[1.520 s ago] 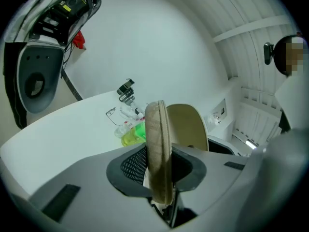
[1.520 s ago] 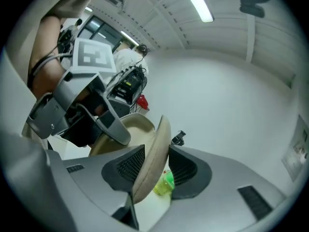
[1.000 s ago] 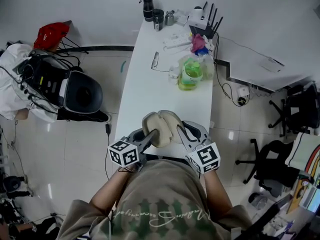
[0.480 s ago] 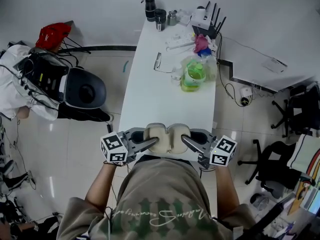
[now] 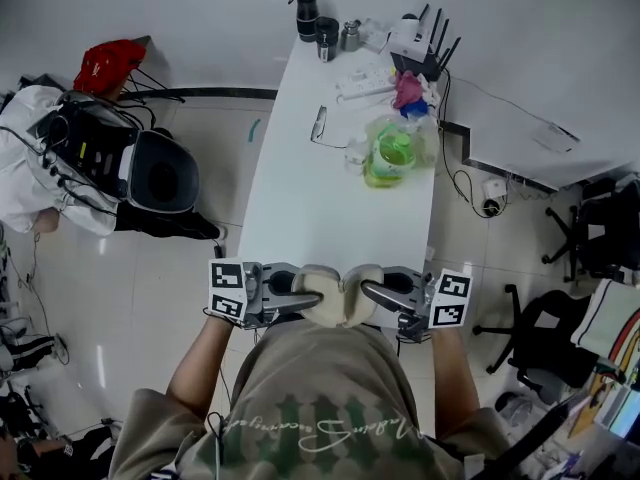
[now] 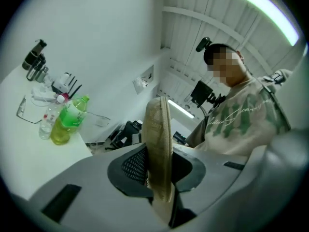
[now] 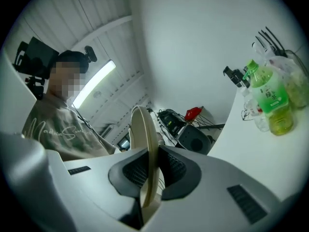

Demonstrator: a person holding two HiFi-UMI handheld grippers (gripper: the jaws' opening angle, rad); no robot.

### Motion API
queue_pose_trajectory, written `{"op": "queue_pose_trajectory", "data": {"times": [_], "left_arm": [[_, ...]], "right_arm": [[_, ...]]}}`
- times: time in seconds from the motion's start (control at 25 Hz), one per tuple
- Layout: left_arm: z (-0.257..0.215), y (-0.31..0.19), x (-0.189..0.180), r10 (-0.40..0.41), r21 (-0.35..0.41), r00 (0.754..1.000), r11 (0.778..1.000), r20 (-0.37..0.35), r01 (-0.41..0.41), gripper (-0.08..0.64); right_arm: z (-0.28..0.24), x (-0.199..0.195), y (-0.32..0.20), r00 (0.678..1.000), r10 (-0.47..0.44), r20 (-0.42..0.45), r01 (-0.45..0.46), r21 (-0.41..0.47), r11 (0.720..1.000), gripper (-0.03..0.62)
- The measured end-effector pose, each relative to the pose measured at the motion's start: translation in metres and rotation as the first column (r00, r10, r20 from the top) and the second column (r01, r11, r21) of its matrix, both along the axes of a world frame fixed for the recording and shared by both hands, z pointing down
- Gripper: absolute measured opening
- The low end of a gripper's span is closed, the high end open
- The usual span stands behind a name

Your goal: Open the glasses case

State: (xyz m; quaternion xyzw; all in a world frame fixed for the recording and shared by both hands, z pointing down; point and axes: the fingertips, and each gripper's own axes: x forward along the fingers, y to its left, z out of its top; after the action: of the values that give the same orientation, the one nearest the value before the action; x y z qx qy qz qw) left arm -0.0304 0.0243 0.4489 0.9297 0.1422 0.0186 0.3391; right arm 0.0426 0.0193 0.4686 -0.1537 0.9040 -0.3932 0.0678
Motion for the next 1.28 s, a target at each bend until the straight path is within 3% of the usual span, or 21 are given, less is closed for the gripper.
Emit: {"op": "queue_pose_trajectory", "data": {"times": [0.16, 0.44, 0.64, 0.68, 0.76, 0.8, 0.88, 0.96, 1.04, 1.12, 1.2, 1.28], "left_arm": [[-0.019, 0.011, 0.000, 0.099, -0.060, 0.986, 0.992, -0.134, -0.107, 0.081], [-0.039, 0.034, 0.000, 0.250, 0.005, 0.934, 0.966, -0.253, -0.258, 0.086], [-0.048, 0.047, 0.009, 0.330, 0.002, 0.880, 0.936, -0.342, -0.351, 0.086], [-0.044, 0.043, 0.011, 0.318, -0.003, 0.889, 0.941, -0.329, -0.338, 0.086], [-0.020, 0.018, 0.018, 0.222, -0.013, 0.950, 0.973, -0.222, -0.231, 0.086], [-0.002, 0.002, 0.022, 0.149, -0.013, 0.979, 0.988, -0.139, -0.152, 0.086], [0.037, -0.024, 0.027, 0.026, -0.025, 1.000, 0.999, 0.009, -0.026, 0.091], [0.069, -0.031, 0.026, 0.001, -0.042, 0.996, 0.999, 0.089, 0.003, 0.106], [0.094, -0.032, 0.018, -0.018, -0.027, 0.988, 0.999, 0.155, 0.023, 0.120], [0.107, -0.044, 0.000, -0.103, -0.020, 0.974, 0.994, 0.201, 0.109, 0.141], [0.111, -0.062, -0.024, -0.231, -0.015, 0.948, 0.971, 0.219, 0.240, 0.141], [0.108, -0.074, -0.048, -0.354, -0.026, 0.912, 0.930, 0.207, 0.367, 0.141]], "right_arm": [[-0.013, -0.001, 0.003, 0.992, -0.076, 0.102, 0.077, -0.002, 0.997, 0.040], [-0.034, -0.002, 0.021, 0.958, -0.207, 0.197, 0.197, 0.074, 0.978, 0.041], [-0.042, 0.005, 0.035, 0.921, -0.266, 0.284, 0.247, 0.102, 0.964, 0.041], [-0.039, 0.009, 0.032, 0.929, -0.242, 0.280, 0.223, 0.096, 0.970, 0.041], [-0.015, 0.020, 0.011, 0.975, -0.102, 0.195, 0.094, 0.052, 0.994, 0.041], [0.005, 0.028, -0.003, 0.994, -0.003, 0.113, 0.001, 0.016, 1.000, 0.041], [0.050, 0.042, -0.025, 0.986, 0.152, -0.067, -0.156, -0.062, 0.986, 0.041], [0.081, 0.045, -0.033, 0.968, 0.174, -0.180, -0.192, -0.089, 0.977, 0.041], [0.098, 0.048, -0.040, 0.963, 0.159, -0.219, -0.184, -0.100, 0.978, 0.041], [0.117, 0.059, -0.049, 0.950, 0.173, -0.259, -0.213, -0.139, 0.967, 0.040], [0.147, 0.075, -0.060, 0.926, 0.210, -0.313, -0.281, -0.201, 0.938, 0.040], [0.184, 0.089, -0.071, 0.903, 0.248, -0.350, -0.354, -0.280, 0.892, 0.040]]}}
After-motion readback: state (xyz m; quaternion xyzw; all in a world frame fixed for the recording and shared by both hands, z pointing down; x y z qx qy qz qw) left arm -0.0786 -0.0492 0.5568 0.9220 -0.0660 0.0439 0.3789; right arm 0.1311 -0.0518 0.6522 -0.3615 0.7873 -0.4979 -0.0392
